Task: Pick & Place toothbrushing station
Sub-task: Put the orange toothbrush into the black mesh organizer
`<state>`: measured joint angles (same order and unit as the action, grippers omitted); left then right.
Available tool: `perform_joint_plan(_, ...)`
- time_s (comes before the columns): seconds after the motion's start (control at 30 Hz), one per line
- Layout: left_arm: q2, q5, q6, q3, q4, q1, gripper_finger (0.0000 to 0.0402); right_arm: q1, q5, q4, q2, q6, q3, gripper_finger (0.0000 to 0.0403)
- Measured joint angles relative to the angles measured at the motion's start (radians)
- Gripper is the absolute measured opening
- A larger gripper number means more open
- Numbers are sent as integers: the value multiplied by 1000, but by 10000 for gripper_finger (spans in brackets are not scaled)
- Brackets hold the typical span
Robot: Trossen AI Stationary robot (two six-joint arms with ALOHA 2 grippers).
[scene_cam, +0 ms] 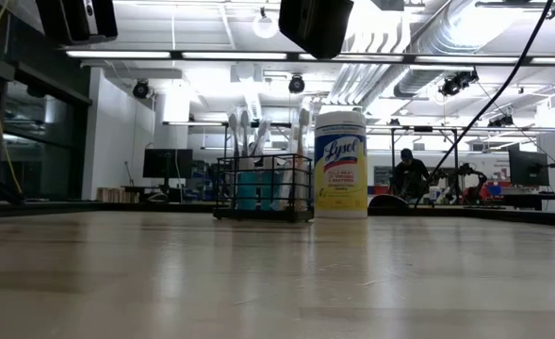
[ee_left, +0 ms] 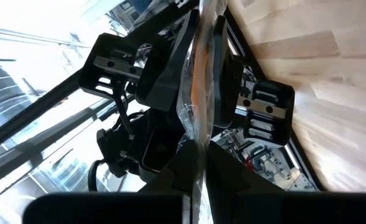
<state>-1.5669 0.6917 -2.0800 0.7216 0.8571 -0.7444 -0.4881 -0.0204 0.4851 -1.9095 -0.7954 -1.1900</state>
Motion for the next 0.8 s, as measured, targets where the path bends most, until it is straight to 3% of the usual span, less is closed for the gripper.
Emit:
perform_joint_plan(0.47, 1, -10, 16, 0, 21, -7, 17, 4, -48, 50, 0, -48, 2, 20)
perform_joint_plan(0.8, -1, -20, 80, 0, 36, -11, 94, 6, -85, 88, 1, -43, 0, 20)
